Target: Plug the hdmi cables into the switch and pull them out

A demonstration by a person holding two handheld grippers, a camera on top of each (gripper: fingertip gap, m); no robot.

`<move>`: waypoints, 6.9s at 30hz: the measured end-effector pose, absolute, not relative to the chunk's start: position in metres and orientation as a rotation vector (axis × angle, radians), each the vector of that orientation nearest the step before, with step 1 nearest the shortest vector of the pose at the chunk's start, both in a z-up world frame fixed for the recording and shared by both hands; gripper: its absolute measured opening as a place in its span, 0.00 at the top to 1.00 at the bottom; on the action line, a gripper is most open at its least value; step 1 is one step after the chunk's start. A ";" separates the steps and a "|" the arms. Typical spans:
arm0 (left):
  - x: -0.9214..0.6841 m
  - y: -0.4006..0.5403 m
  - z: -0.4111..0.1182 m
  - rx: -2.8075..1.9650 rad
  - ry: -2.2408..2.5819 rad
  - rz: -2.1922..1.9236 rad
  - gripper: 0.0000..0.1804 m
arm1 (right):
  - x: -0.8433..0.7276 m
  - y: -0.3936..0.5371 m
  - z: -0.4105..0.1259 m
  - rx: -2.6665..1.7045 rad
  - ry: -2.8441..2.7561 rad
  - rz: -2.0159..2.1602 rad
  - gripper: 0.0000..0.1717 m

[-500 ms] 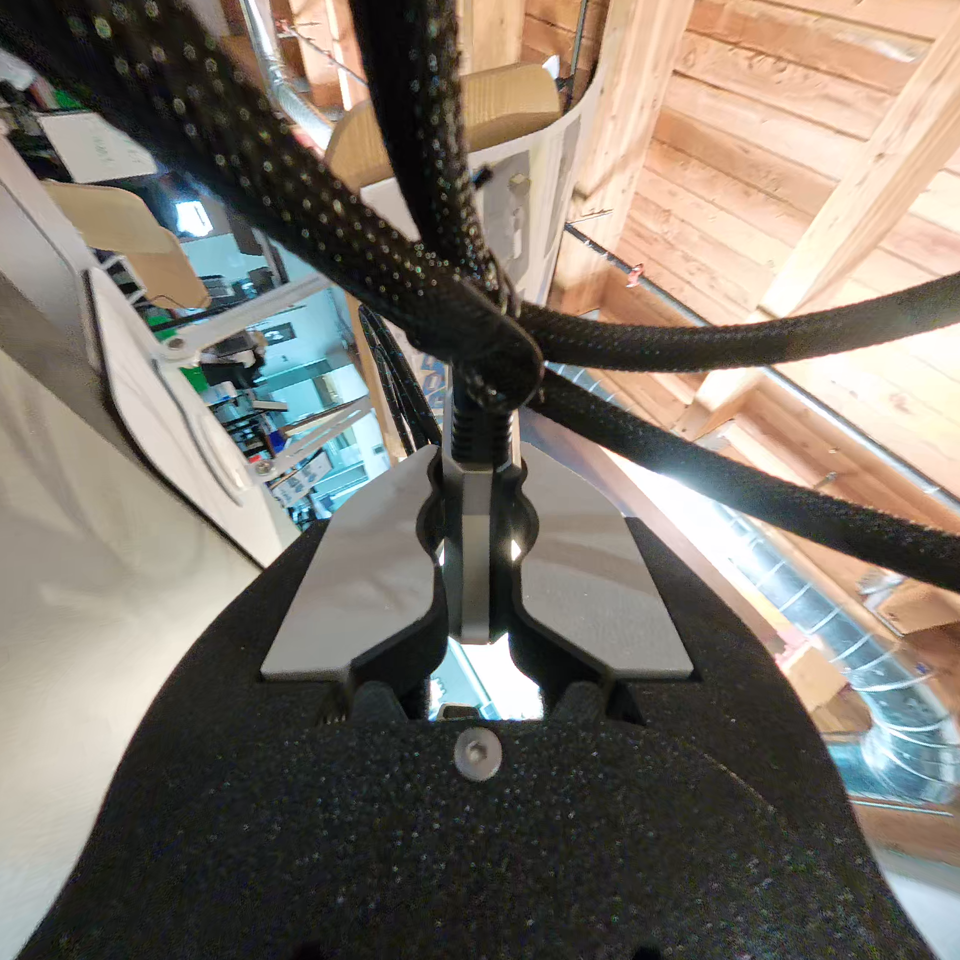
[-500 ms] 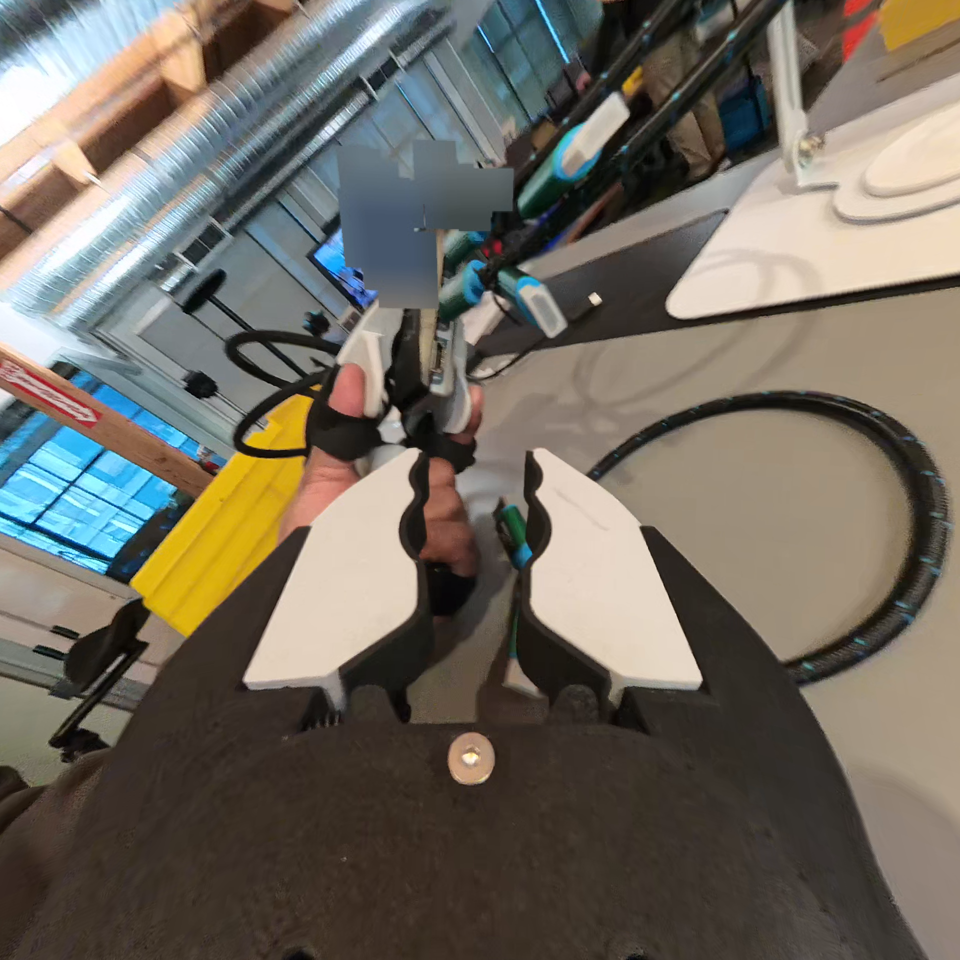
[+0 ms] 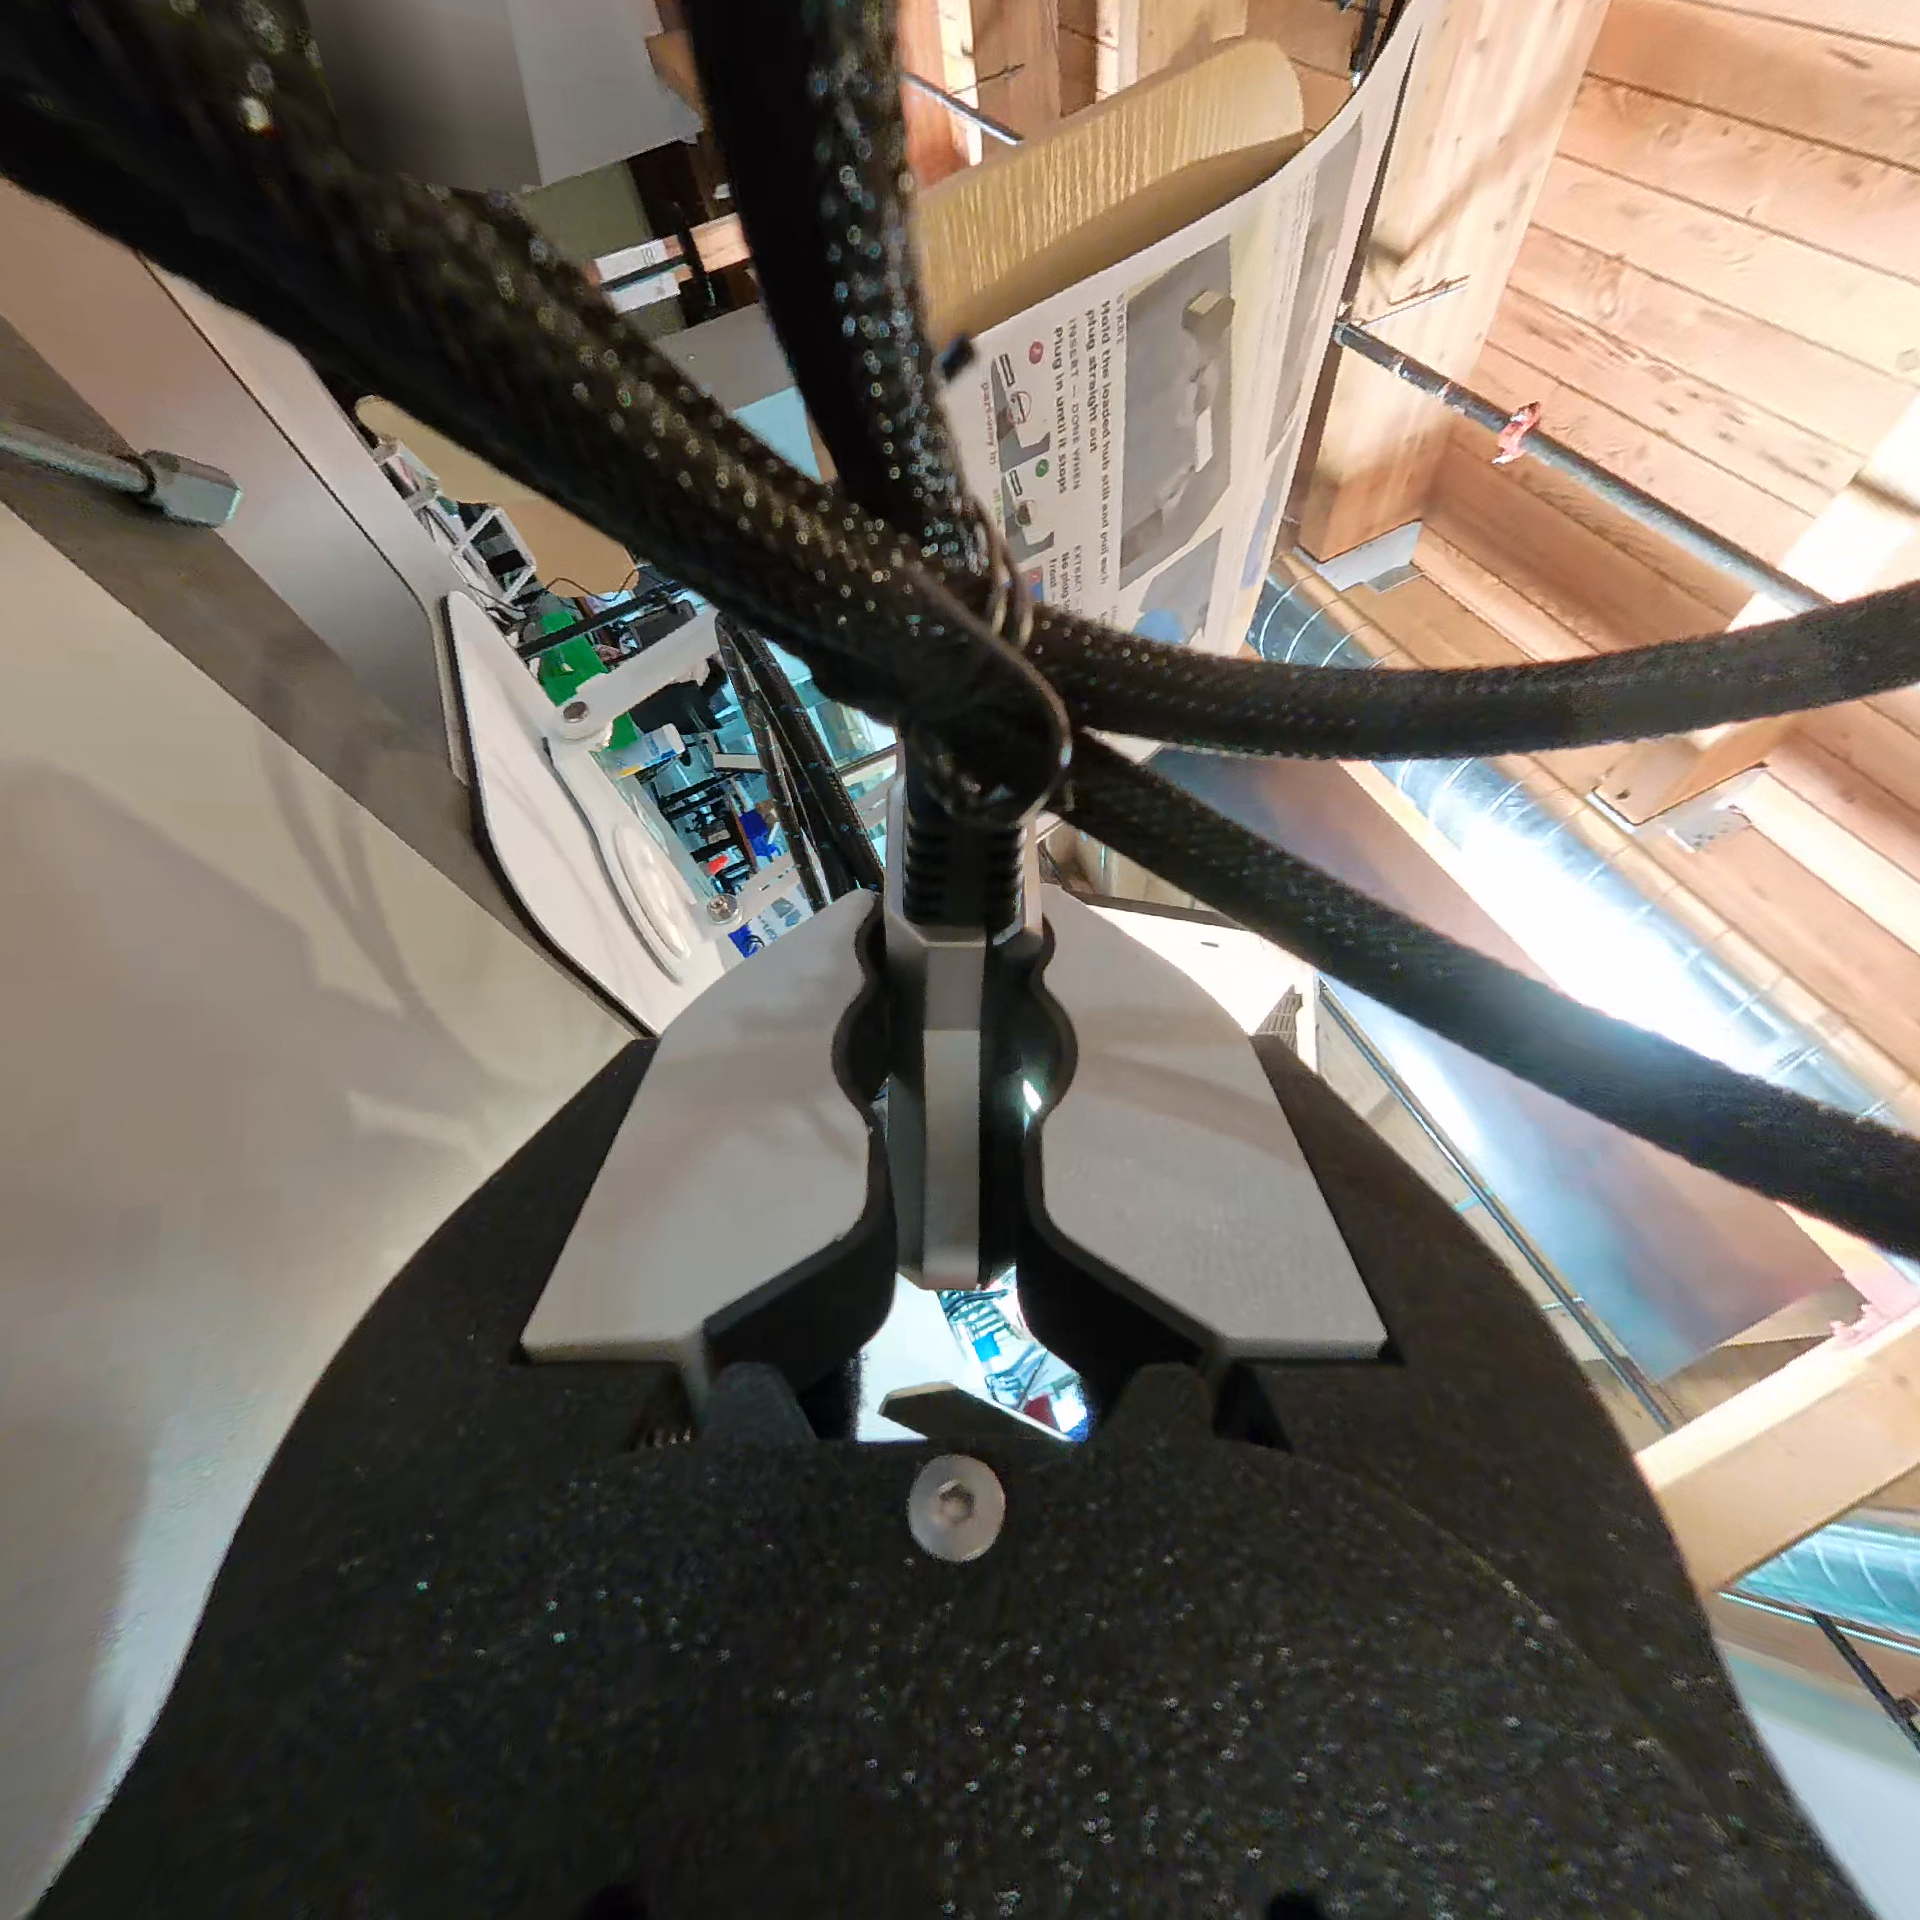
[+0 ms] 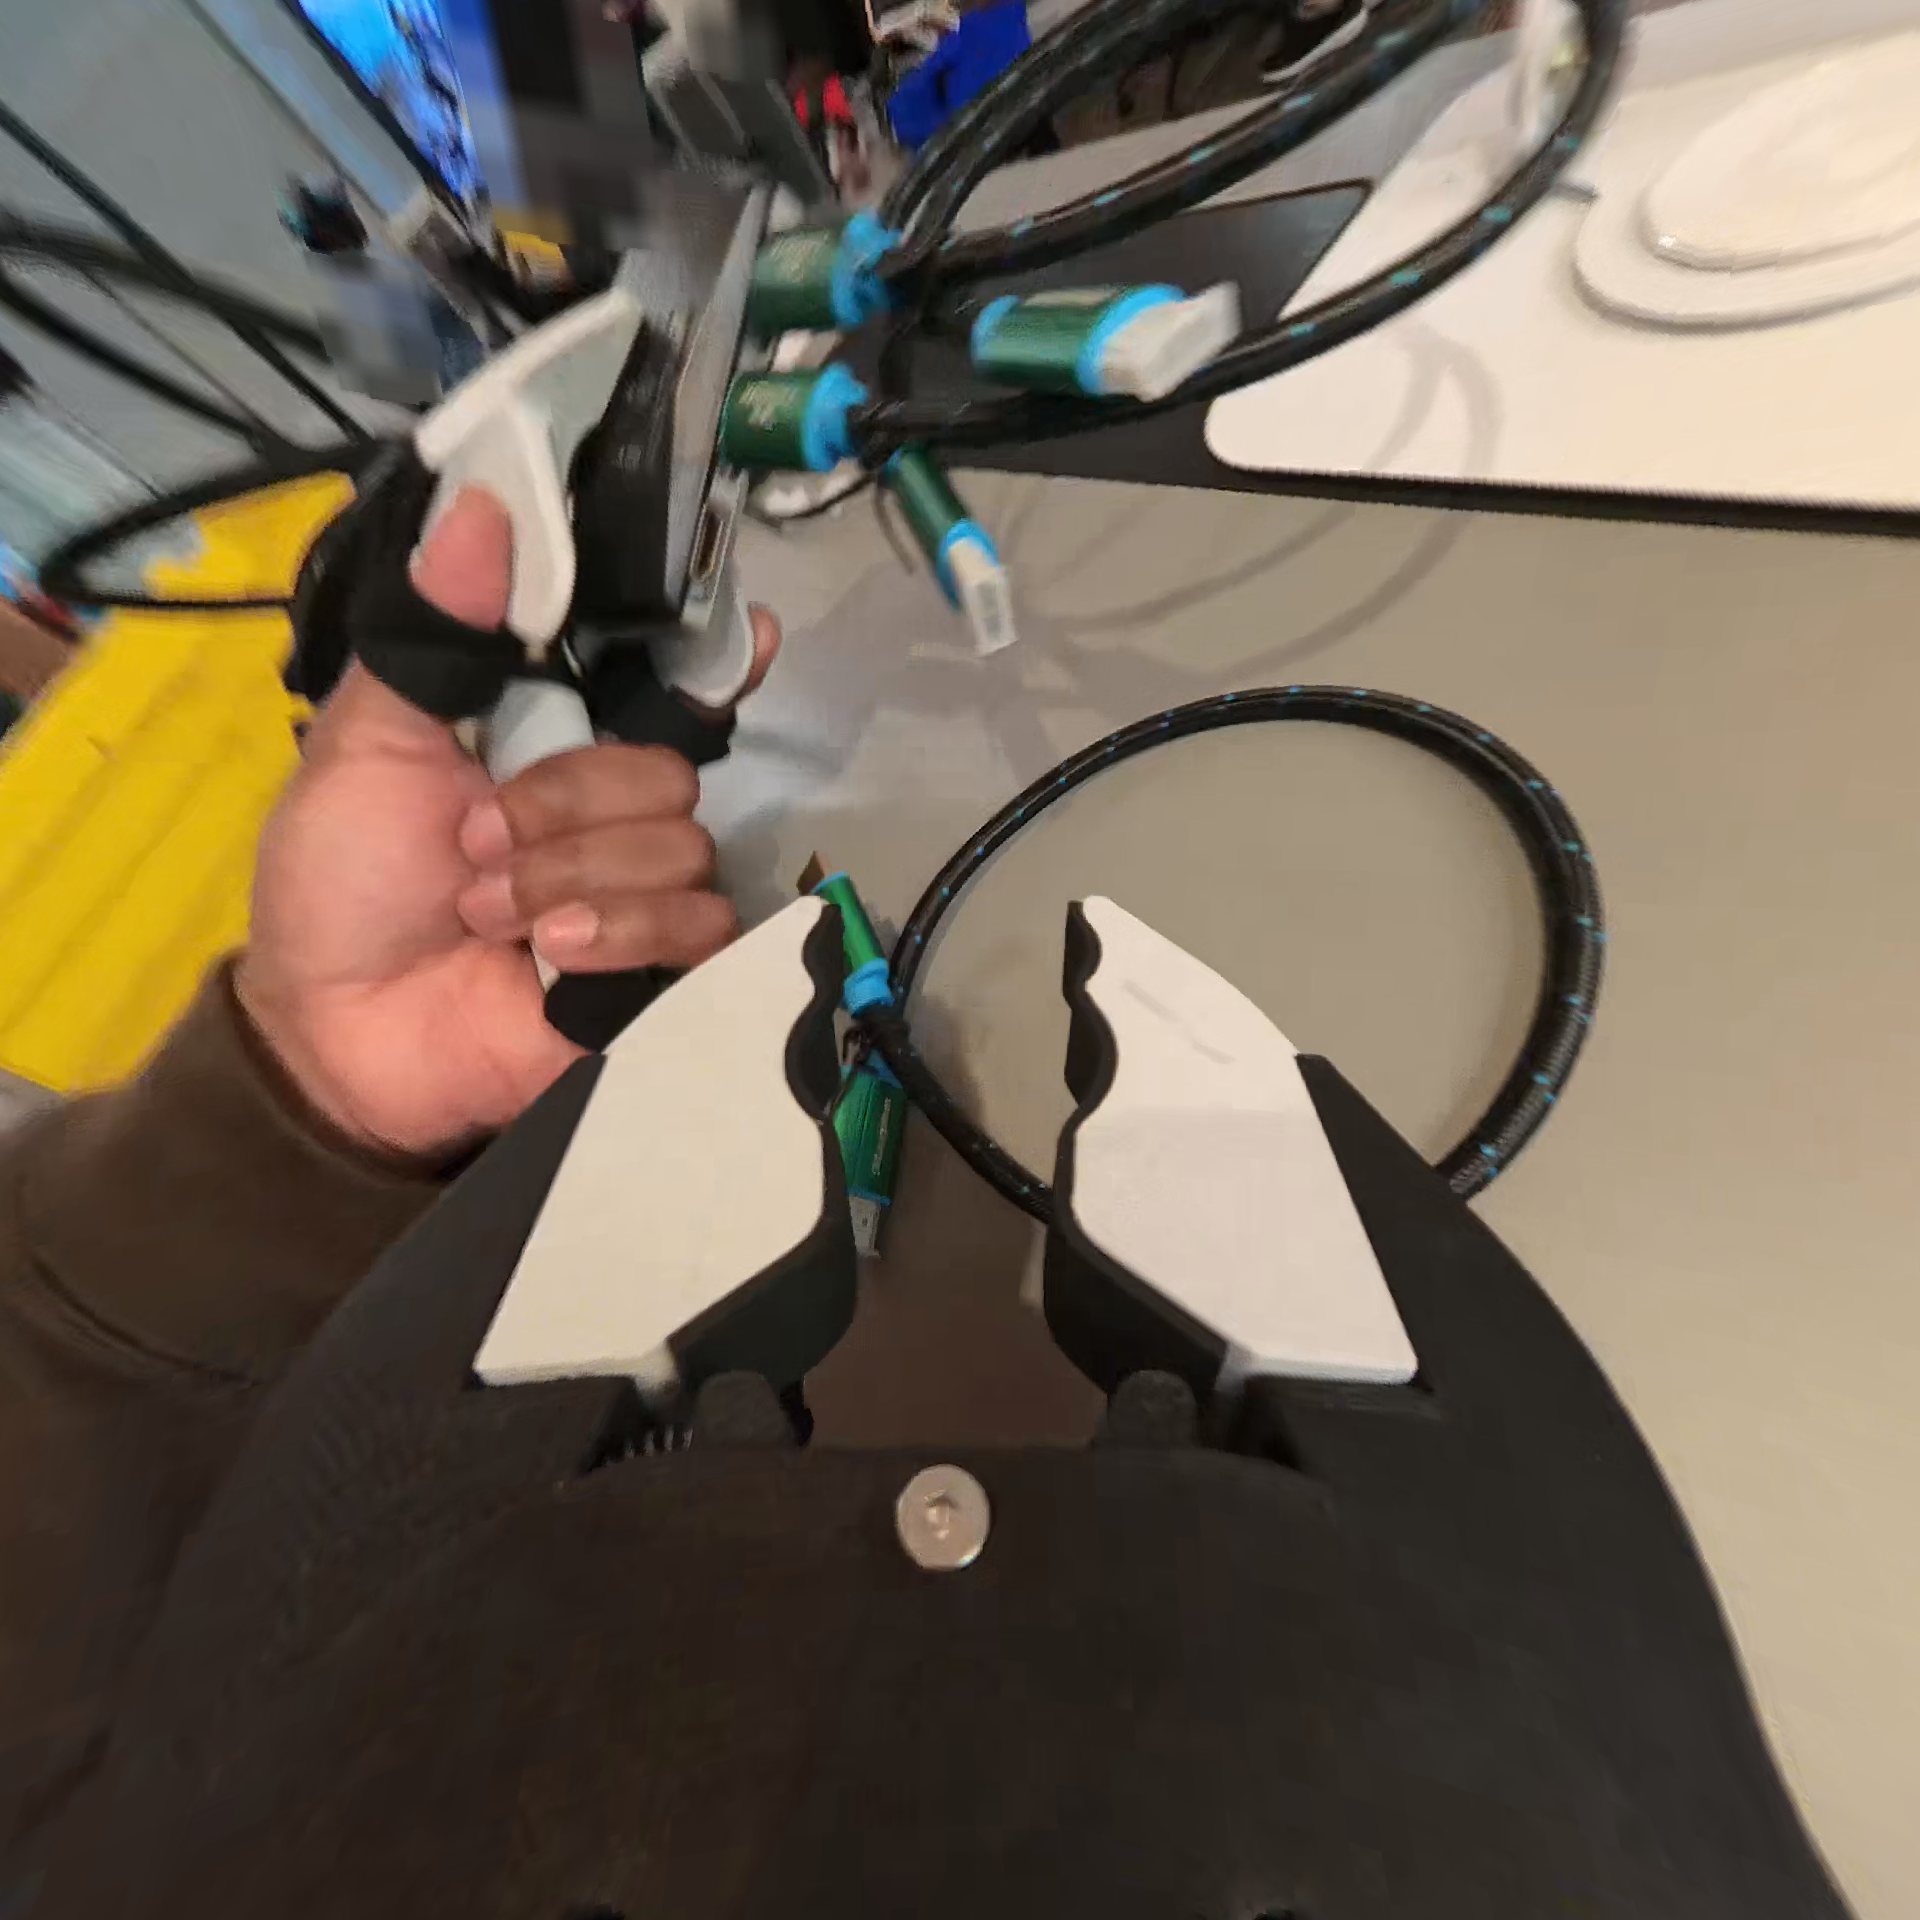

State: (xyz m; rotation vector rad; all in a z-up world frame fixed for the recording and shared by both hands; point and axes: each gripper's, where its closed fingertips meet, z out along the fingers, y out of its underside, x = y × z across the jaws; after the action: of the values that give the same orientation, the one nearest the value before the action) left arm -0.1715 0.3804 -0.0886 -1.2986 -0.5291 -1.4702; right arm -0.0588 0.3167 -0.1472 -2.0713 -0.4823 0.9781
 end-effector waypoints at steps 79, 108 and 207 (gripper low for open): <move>-0.118 0.383 -0.103 -1.530 -0.412 -1.603 0.88 | -0.068 0.315 -0.155 -1.495 -1.297 -0.073 0.89; -0.071 0.355 -0.083 -1.563 0.106 -1.509 0.88 | -0.054 0.326 -0.123 -1.542 -1.013 0.070 0.90; -0.039 0.295 -0.143 -1.930 -0.383 -1.814 0.80 | -0.019 0.258 -0.165 -1.514 -1.268 -0.452 0.89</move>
State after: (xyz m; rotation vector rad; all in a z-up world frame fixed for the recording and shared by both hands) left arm -0.0386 0.2951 -0.1435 -1.9304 -0.3833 -1.8138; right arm -0.0194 0.2584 -0.1652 -1.5143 -1.2684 -0.4519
